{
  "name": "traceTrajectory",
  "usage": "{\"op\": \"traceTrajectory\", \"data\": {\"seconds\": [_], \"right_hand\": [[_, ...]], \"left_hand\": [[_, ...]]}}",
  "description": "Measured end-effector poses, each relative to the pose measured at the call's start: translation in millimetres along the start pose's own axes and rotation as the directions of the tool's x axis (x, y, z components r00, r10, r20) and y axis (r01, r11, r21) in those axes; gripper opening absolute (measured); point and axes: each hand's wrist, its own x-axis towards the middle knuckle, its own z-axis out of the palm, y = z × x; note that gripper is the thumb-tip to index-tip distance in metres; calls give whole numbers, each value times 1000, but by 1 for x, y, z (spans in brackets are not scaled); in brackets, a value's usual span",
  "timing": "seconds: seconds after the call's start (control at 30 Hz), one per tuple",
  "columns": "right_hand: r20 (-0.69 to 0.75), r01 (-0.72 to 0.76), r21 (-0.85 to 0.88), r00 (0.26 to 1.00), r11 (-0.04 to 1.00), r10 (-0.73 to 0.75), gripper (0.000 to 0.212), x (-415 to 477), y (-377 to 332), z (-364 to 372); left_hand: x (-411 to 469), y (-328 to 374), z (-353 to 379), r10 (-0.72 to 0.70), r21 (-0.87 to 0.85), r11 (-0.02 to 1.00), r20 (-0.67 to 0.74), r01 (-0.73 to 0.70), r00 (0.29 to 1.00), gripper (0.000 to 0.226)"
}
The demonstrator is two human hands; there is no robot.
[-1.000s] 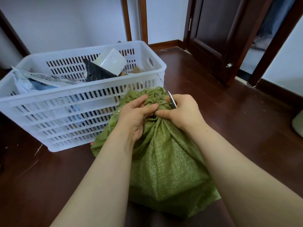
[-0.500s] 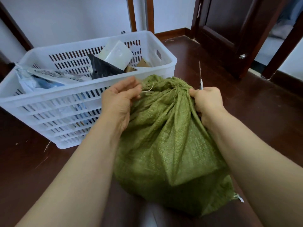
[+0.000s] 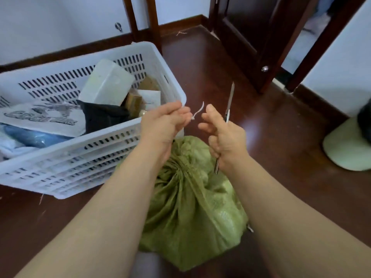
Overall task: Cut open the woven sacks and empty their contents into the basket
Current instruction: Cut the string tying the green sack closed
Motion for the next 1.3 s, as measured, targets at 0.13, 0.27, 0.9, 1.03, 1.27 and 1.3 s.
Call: {"op": "traceTrajectory", "data": {"seconds": [0.13,0.27,0.9,1.03,1.27,1.3], "right_hand": [[11,32,-1,999,999,-32,4,-1,-20,-24],[-204,0,31,979,1000,6,9,-15,-61,-69],[-734,-22,88,675,996,80,24,-61,-280,-308],[-793,-26,59,606,998,63,21,-31,-303,-334],[-907,-134,-2,418,991,54,25,54,-340,-378],[-912,-129,0,406,992,53,25,65,-342,-386]], "left_hand": [[-18,-6,44,-89,87,993,109,80,990,32],[-48,-14,76,-193,357,923,110,143,975,8],[-141,-13,386,-502,656,685,110,317,858,25],[-124,-32,449,-558,729,627,171,277,812,14],[-61,-68,538,-626,804,548,210,231,751,20],[-55,-74,547,-635,818,530,208,223,744,16]]}}
